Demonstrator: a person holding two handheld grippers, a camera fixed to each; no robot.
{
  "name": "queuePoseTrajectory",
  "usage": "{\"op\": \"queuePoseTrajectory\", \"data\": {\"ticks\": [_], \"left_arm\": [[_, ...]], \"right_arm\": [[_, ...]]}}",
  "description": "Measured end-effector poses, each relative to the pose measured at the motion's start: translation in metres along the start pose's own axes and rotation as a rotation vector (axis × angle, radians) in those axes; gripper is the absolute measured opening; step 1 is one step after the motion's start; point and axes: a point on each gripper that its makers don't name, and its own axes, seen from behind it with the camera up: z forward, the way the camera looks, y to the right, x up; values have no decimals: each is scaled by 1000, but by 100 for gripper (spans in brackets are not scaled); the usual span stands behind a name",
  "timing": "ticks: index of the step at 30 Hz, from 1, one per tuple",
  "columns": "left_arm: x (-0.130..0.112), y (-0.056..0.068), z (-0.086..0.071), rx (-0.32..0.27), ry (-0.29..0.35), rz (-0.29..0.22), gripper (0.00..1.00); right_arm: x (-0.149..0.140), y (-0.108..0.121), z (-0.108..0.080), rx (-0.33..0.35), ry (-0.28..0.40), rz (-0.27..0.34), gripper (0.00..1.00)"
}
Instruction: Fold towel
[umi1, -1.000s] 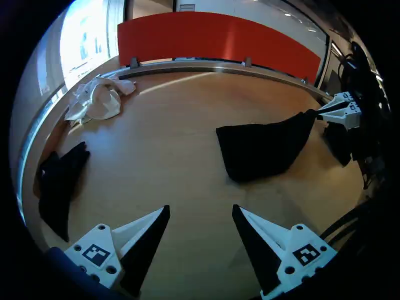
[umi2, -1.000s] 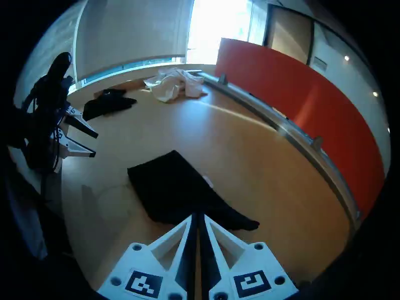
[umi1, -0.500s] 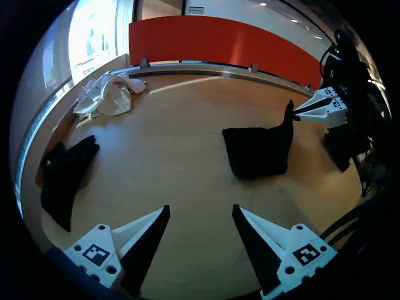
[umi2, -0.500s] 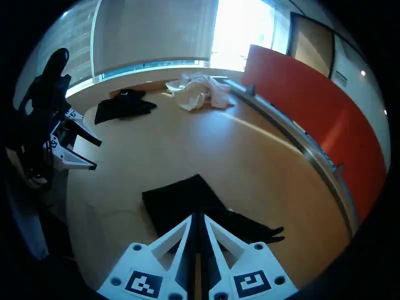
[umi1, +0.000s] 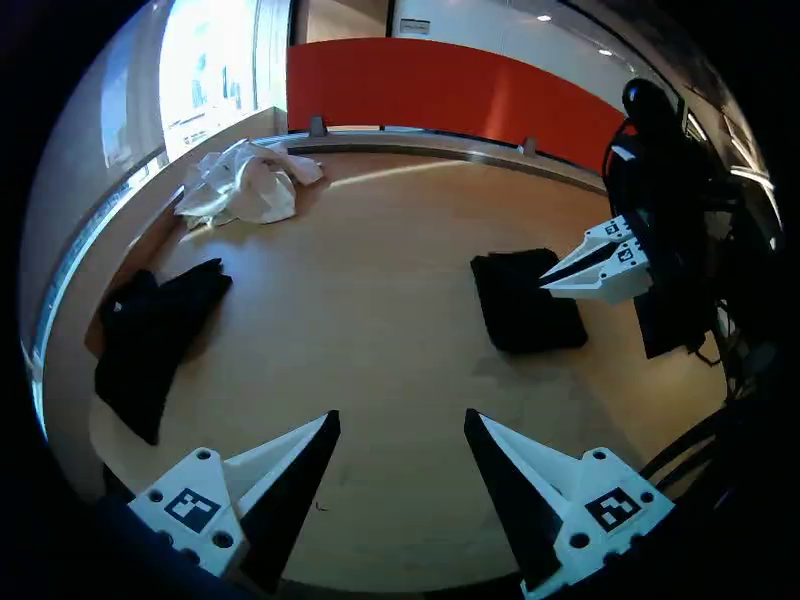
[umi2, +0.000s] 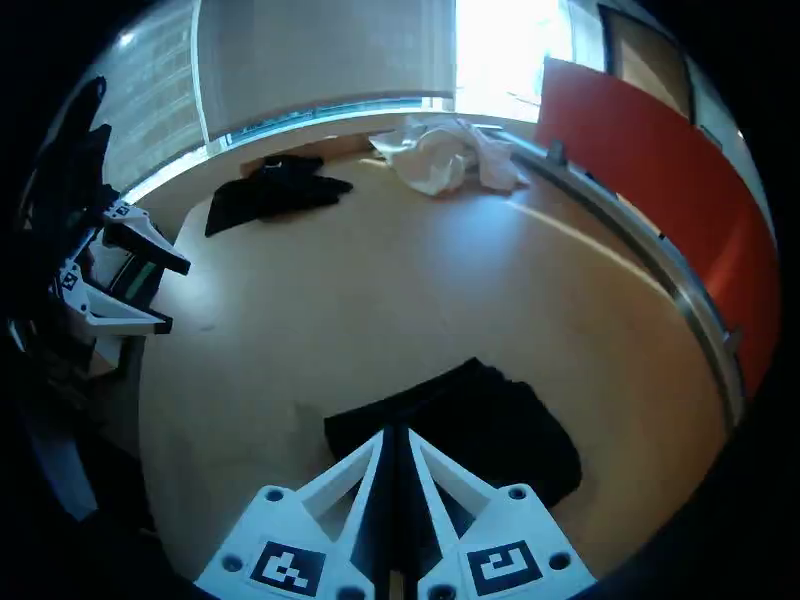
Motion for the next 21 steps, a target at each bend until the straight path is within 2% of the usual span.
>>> {"op": "queuePoseTrajectory", "data": {"ticks": [3,10,13,18,21], "left_arm": [[-1,-3,-1,3,3,-9,92],[-2,-4,1,-1,4,-8,92],[-2,-4,2,-3,3,-3,92],[-2,-5,2,-5,1,2,92],[-2,-6,2,-5,1,3,92]], "right_arm": [[-7,-5,9,15,-19,15,2],[-13,-9,14,20,-34,37,7],[-14,-8,12,15,-32,40,24],[-16,-5,5,0,-30,40,60],[-20,-3,1,-11,-32,41,65]]}}
